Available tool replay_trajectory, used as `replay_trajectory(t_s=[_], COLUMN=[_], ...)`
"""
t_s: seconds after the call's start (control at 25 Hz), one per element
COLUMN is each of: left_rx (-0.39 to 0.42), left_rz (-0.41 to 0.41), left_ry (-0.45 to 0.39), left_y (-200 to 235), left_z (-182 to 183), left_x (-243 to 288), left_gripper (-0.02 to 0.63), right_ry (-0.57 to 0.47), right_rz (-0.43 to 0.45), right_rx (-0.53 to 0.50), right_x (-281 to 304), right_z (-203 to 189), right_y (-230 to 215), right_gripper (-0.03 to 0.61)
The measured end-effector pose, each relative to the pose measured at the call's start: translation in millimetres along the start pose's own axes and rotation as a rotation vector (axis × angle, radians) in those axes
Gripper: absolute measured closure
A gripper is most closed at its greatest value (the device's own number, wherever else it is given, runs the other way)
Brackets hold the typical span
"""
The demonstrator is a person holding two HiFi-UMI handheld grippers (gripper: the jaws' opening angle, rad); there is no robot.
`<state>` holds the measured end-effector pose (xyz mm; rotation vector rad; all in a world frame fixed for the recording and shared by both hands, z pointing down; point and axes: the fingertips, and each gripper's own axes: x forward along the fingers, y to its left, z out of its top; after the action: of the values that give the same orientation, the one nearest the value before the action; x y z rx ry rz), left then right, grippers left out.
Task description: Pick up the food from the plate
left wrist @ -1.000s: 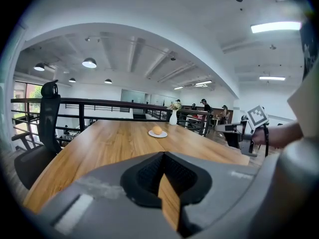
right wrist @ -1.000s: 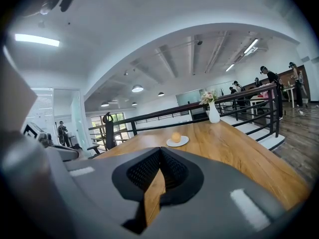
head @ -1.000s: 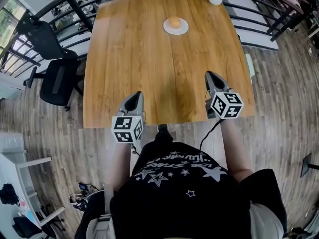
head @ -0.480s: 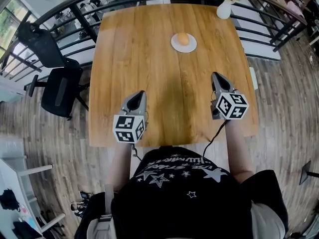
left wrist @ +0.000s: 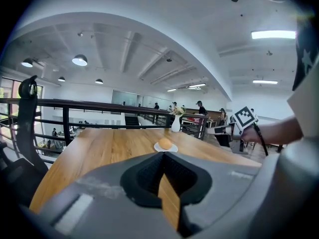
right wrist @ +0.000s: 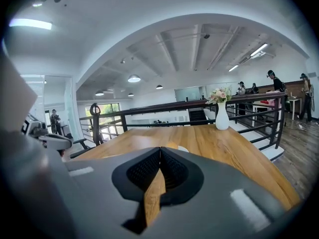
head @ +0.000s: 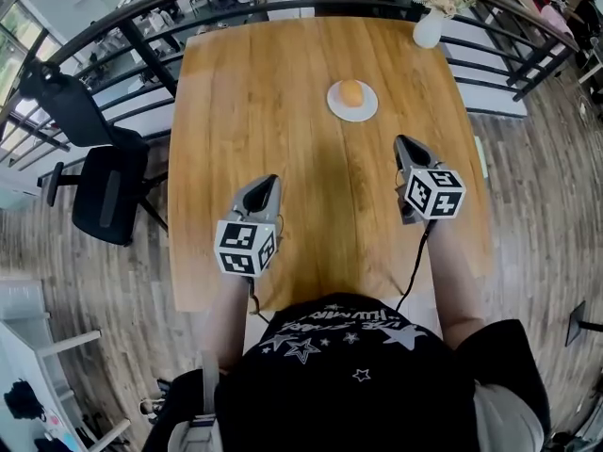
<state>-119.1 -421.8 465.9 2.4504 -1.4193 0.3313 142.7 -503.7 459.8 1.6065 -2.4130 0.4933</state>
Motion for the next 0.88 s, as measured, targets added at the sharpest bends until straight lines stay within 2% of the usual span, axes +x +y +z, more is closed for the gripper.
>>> replay_trajectory(t_s=[0.12, 0.24, 0.44, 0.88], left_rx=[-0.014, -0.018, -0.013, -0.049], left_rz=[-0.015, -0.021, -0.026, -0.028], left_ry=[0.015, 0.035, 0.059, 0.094], left_y=[11, 23, 41, 77], left_z=[-3, -9, -18, -37], left_x=[14, 27, 47, 85], left_gripper=[0.612, 0.612, 0.612, 0.612], right_ry=[0.04, 0.083, 0.141, 0.2], right_rz=[-0.009, -0.026, -0.05, -0.124], right_rx=[-0.017, -0.012, 0.001, -0.012], right_x=[25, 50, 92, 182], right_z=[-7, -17, -31, -51], right_y=[0, -1, -11, -35], right_gripper=[0.563, 0.494, 0.333, 0.214])
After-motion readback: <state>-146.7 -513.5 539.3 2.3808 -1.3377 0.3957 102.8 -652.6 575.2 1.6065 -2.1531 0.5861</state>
